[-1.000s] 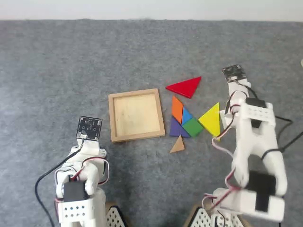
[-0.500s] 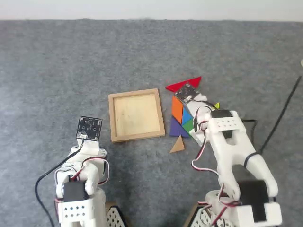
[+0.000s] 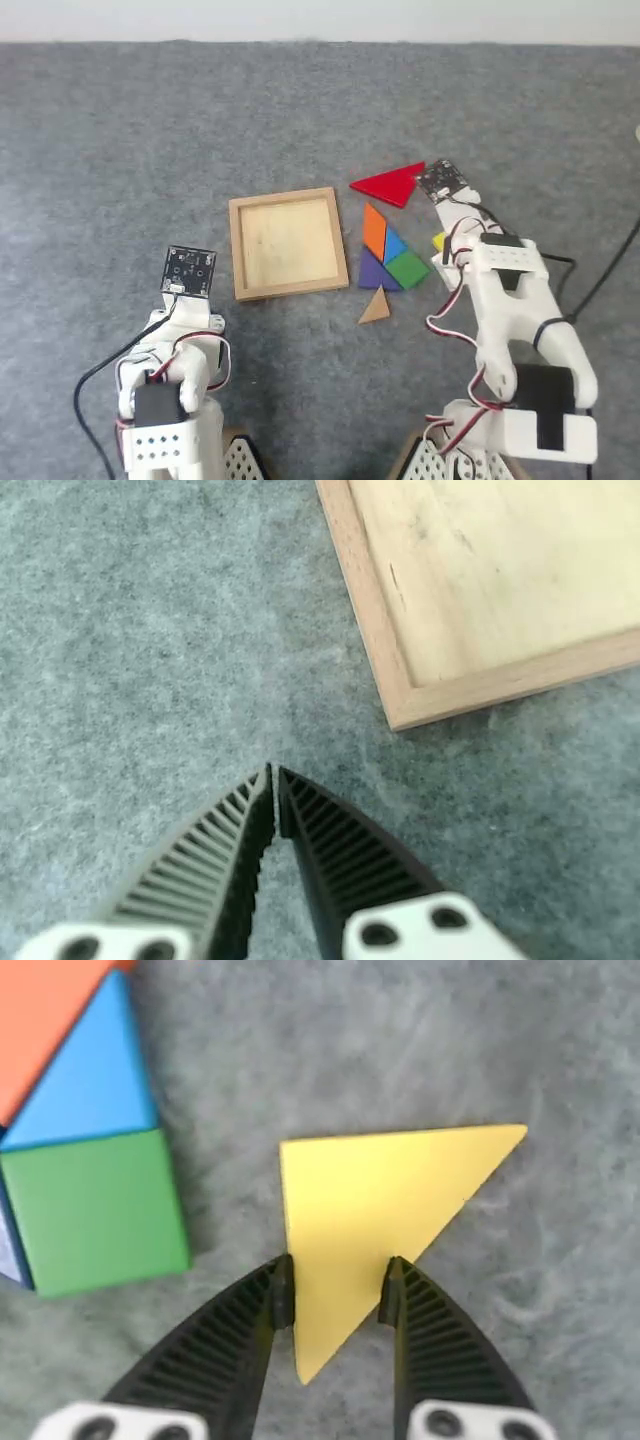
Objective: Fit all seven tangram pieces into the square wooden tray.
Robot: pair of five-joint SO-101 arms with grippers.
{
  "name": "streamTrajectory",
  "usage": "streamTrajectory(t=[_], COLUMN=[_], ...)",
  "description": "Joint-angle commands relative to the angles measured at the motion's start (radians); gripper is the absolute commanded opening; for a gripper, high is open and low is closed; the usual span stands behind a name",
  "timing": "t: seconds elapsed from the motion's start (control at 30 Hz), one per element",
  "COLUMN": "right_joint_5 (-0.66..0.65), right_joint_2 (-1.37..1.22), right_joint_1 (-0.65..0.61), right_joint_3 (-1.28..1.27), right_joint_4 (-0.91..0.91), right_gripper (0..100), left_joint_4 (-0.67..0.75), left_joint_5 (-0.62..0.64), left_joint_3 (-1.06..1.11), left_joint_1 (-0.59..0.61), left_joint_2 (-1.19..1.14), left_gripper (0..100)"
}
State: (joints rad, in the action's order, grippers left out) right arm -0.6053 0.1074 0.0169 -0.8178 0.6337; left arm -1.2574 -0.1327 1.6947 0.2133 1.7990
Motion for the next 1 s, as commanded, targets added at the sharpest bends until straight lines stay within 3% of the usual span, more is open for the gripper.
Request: streamTrajectory(t=[0.0,0.13,0.33,0.47,0.53,0.7,0.97], right_joint_5=[-0.005,0.058,0.45,0.605,0.635,0.638,0.634], right_joint_2=[0.005,0.084,0.242,0.225,0.171,-0.012,-0.26], right_joint_1=[0.056,0.074,-0.067,-0.131,-0.131,-0.073,-0.058], right_joint_3=[0.049,0.097,0.146,0.152,0.153,0.255,0.463], right_joint_4=[-0.015,0.117,0.289,0.257,0.223,0.211,0.275], right_gripper=[14.4,14.7,15.1,29.6,36.2,32.5,35.5], left_joint_4=[-0.005,-0.005,-0.005,-0.005,-0.005,-0.005,-0.005], left_joint_5=[-0.008,-0.008,-0.008,-0.008,-0.008,-0.008,-0.008], left_joint_3=[-0.012,-0.012,-0.012,-0.012,-0.012,-0.012,-0.012], left_joint_1=[0.005,0.005,0.005,0.005,0.005,0.005,0.005], left_joint_2=[0.014,0.014,0.014,0.014,0.014,0.014,0.014], left_gripper=[1,1,1,1,1,1,1])
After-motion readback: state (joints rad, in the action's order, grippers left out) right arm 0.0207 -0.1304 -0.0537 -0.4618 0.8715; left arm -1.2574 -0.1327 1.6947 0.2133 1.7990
